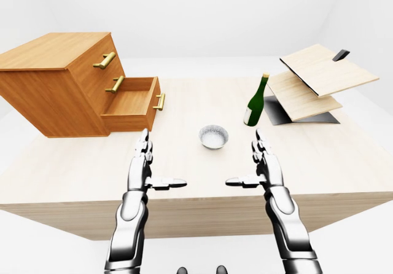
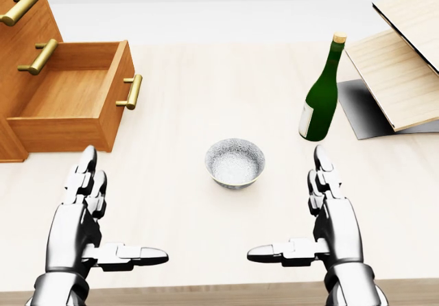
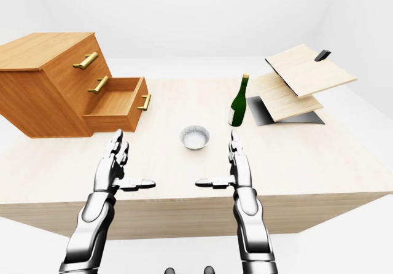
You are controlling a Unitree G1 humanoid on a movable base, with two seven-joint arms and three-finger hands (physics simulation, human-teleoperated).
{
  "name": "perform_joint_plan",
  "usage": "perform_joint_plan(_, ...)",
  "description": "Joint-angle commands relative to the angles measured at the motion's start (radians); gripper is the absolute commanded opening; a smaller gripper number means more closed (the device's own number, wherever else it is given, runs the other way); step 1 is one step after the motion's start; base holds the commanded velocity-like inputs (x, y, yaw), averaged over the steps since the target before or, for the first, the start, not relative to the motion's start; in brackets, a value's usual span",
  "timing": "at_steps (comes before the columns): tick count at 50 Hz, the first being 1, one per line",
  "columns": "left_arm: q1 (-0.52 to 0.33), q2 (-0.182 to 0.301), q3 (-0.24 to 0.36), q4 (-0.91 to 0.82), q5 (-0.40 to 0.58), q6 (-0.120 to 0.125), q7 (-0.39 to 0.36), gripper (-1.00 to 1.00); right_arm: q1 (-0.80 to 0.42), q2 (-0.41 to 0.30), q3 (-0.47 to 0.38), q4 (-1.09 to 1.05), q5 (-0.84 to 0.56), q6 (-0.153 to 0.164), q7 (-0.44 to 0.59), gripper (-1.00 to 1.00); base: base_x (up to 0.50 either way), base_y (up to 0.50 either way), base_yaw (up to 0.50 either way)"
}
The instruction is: Put the bowl on top of the cabinet.
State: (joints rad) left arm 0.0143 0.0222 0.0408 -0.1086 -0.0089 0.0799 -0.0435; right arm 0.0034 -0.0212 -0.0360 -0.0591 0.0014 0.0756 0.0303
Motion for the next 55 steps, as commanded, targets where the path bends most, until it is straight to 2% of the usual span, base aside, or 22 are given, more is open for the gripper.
perform_joint_plan(1, 0.006, 0.005, 0.011, -0.066, 0.002, 0.007, -0.010, 1.00, 0.007, -0.005, -0.007, -0.096, -0.016, 0.012, 0.000, 1.00, 0.00, 0.00, 0.00)
perform_joint_plan(15, 0.003, 0.013, 0.034, -0.135, -0.002, 0.007, -0.019, 1.00, 0.006, -0.009, -0.022, -0.189, -0.019, 0.012, 0.007, 1.00, 0.00, 0.00, 0.00)
perform_joint_plan(38, 0.005, 0.027, 0.086, -0.384, -0.006, 0.007, -0.054, 1.00, 0.014, -0.009, -0.033, -0.318, -0.031, 0.012, 0.029, 1.00, 0.00, 0.00, 0.00)
perform_joint_plan(50, -0.023, 0.046, 0.153, -0.559, -0.046, 0.007, -0.070, 1.00, 0.015, -0.010, -0.035, -0.338, -0.028, 0.012, 0.027, 1.00, 0.00, 0.00, 0.00)
perform_joint_plan(55, -0.055, 0.069, 0.216, -0.657, -0.091, 0.007, -0.072, 1.00, 0.018, -0.008, -0.041, -0.342, -0.017, 0.012, 0.031, 1.00, 0.00, 0.08, 0.00)
